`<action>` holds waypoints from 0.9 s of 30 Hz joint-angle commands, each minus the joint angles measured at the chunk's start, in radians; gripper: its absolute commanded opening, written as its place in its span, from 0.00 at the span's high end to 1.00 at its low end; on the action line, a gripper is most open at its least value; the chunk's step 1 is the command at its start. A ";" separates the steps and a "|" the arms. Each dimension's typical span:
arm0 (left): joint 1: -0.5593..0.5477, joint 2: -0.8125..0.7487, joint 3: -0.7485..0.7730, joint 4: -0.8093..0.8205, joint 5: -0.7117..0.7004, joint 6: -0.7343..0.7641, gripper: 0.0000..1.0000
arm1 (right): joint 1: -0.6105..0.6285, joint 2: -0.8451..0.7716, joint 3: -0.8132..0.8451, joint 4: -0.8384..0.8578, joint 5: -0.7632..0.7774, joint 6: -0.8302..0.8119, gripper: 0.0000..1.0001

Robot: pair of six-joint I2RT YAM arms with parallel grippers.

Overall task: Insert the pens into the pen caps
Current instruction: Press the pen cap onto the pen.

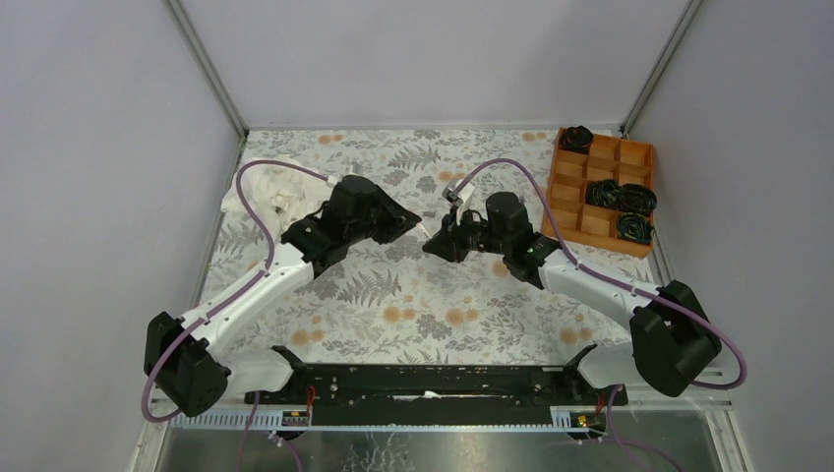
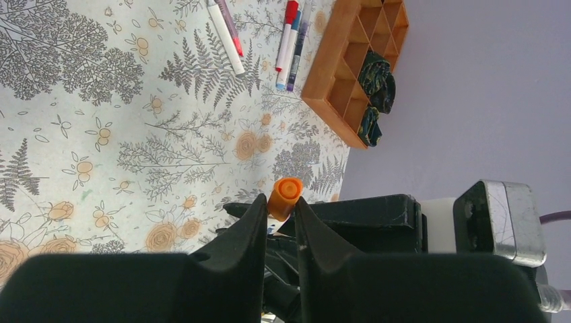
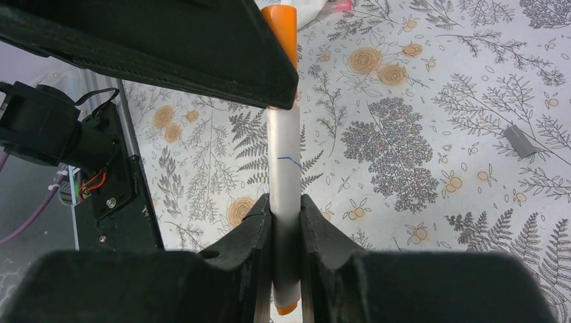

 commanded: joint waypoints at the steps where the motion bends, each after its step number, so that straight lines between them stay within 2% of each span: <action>1: -0.039 0.019 0.041 -0.041 0.008 0.006 0.74 | 0.005 -0.042 0.016 0.088 -0.016 -0.014 1.00; 6: -0.045 0.016 0.049 -0.052 -0.017 0.019 0.68 | 0.004 -0.050 0.009 0.089 -0.019 -0.018 1.00; 14: -0.045 -0.030 0.042 -0.052 -0.028 0.069 0.64 | -0.007 -0.063 0.004 0.092 -0.036 -0.017 1.00; 19: -0.052 -0.103 0.071 -0.036 -0.057 0.209 0.47 | -0.034 -0.076 -0.005 0.104 -0.063 -0.021 1.00; 22: -0.053 -0.147 0.078 -0.012 -0.039 0.302 0.41 | -0.073 -0.087 -0.009 0.113 -0.097 -0.015 1.00; 25: -0.053 -0.190 0.047 0.074 0.038 0.385 0.38 | -0.126 -0.103 -0.012 0.120 -0.169 -0.012 1.00; 27: -0.053 -0.211 0.006 0.189 0.121 0.454 0.35 | -0.168 -0.118 -0.016 0.121 -0.248 -0.023 1.00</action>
